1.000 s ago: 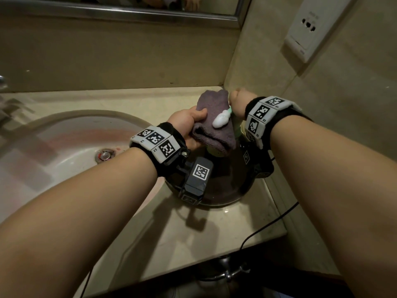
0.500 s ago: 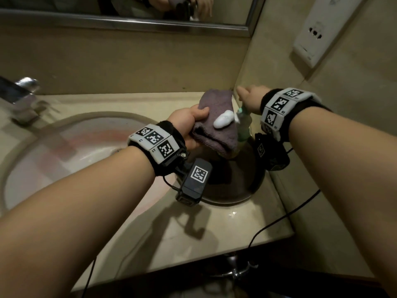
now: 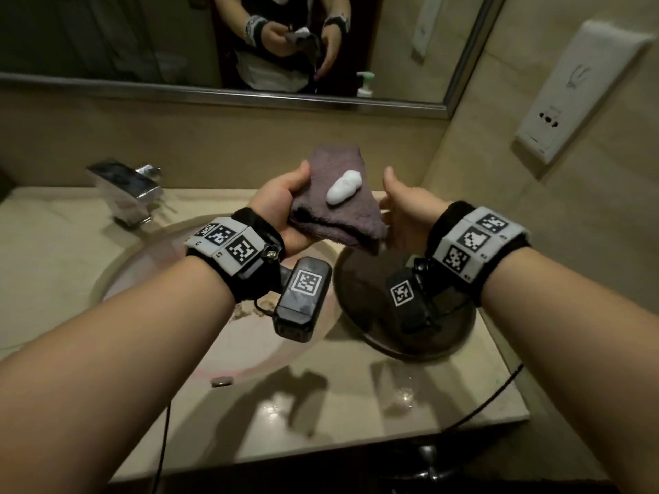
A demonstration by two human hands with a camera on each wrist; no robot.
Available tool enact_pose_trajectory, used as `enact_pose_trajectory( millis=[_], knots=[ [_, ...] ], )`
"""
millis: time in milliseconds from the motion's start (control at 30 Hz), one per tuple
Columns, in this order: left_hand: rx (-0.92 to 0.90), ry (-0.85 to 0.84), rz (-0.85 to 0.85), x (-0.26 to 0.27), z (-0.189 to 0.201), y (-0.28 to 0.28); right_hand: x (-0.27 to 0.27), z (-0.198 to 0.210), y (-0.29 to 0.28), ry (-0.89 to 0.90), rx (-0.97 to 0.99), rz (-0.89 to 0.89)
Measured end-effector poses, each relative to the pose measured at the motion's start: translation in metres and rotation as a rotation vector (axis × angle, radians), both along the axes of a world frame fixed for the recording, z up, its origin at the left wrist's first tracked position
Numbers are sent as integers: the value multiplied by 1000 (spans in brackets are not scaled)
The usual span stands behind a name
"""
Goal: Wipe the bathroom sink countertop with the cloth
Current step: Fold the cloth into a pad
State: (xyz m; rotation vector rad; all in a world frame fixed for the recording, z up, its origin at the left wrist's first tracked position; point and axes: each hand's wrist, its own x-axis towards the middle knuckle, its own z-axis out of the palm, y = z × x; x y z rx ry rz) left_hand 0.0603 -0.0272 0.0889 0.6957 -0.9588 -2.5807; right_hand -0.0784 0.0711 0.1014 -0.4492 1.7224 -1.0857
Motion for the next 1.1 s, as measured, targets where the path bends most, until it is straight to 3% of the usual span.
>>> enact_pose_trajectory(
  millis=[100,200,533,733,833,1100],
  knots=[
    [7,-45,22,18,2,-8,24,-6,-4,-163,-17,27],
    [-35,-141,26,36,3,-15,38,-7,-11,-185,-78,-55],
    [-76,-195,-61,65,0,-36,81,-19,-39,114,-260,-216],
    [-81,-123,-128,68,-1,-43,100,-19,-48,374,-367,-74],
    [-87,-125,-168,66,-4,-43,105,-15,-56,534,-365,-95],
    [-96,-18,-109,58,3,-44,88,-11,-62,600,-337,-218]
  ],
)
